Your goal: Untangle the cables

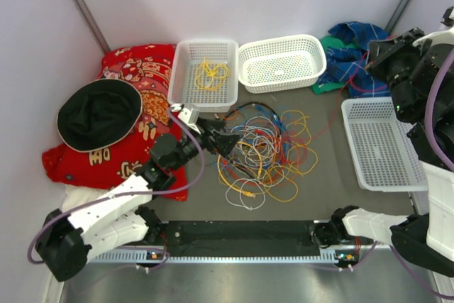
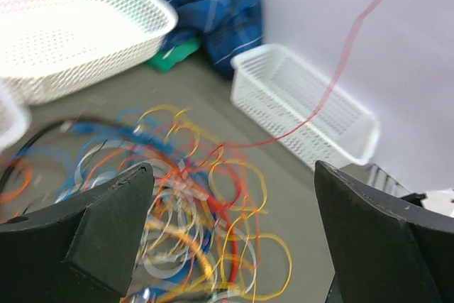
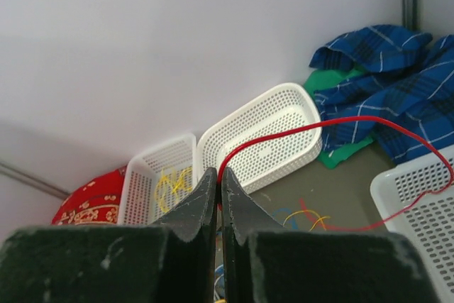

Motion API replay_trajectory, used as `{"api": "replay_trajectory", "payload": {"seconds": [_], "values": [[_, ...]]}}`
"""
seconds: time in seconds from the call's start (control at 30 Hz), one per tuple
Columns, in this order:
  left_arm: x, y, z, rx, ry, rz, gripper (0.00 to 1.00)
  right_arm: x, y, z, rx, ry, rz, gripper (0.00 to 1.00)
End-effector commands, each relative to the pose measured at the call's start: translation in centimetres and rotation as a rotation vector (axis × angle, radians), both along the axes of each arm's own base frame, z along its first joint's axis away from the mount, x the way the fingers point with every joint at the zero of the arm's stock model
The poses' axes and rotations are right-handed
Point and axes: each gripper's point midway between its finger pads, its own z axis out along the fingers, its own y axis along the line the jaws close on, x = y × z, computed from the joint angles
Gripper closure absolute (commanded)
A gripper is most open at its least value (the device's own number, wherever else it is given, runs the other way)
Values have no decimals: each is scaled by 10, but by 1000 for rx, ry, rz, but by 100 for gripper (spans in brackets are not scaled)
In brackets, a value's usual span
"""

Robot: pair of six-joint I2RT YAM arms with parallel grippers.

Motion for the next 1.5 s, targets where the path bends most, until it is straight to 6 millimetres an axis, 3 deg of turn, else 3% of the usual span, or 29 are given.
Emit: {"api": "replay_trajectory", "payload": {"seconds": [0.0, 0.07, 0.1, 0.13, 0.17, 0.23, 0.27, 0.33, 0.37, 0.4, 0.47, 0.53, 0.57, 0.63, 0.67, 0.7, 0.77, 1.0, 1.3, 1.33, 1.43, 1.47], "values": [[-32, -30, 88, -178, -398, -206, 1, -6, 18, -12, 48, 48, 105, 100], [-38, -50, 86, -155, -477, -268, 1, -8, 25, -15, 76, 62, 140, 100], [-39, -58, 95, -153, -513, -279, 1, -9, 32, -18, 84, 78, 176, 100], [-35, -68, 88, -127, -512, -286, 1, -10, 37, -21, 97, 89, 197, 100], [-37, -76, 96, -115, -562, -284, 1, -10, 40, -23, 105, 98, 213, 100], [-29, -89, 91, -92, -567, -277, 1, -13, 50, -26, 124, 116, 267, 100], [-27, -92, 101, -105, -598, -265, 1, -15, 55, -29, 127, 128, 297, 100], [-17, -103, 95, -93, -593, -262, 1, -18, 60, -31, 146, 138, 326, 100], [-14, -107, 104, -101, -620, -254, 1, -20, 66, -36, 150, 154, 354, 100], [-7, -115, 95, -84, -610, -258, 1, -24, 67, -36, 159, 149, 370, 100], [0, -122, 105, -85, -646, -247, 1, -28, 73, -40, 174, 163, 406, 100], [10, -136, 97, -72, -642, -256, 1, -33, 75, -41, 184, 164, 424, 100], [11, -140, 106, -89, -660, -262, 1, -35, 76, -43, 183, 174, 431, 100], [13, -153, 100, -101, -648, -305, 1, -38, 75, -45, 183, 179, 435, 100], [13, -157, 107, -122, -662, -316, 1, -41, 73, -46, 181, 178, 433, 100], [15, -164, 99, -124, -644, -337, 1, -43, 72, -45, 178, 176, 432, 100], [10, -171, 103, -161, -645, -370, 1, -46, 69, -45, 169, 175, 428, 100], [-1, -197, 82, -172, -599, -482, 3, -48, 69, -51, 150, 189, 436, 100], [-18, -201, 66, -153, -566, -577, 7, -42, 74, -55, 139, 188, 452, 100], [-19, -202, 64, -154, -555, -589, 8, -41, 76, -56, 141, 190, 458, 100], [-15, -209, 60, -153, -532, -602, 34, -41, 83, -60, 152, 201, 487, 100], [-13, -211, 58, -150, -524, -597, 57, -40, 84, -59, 156, 196, 493, 100]]}}
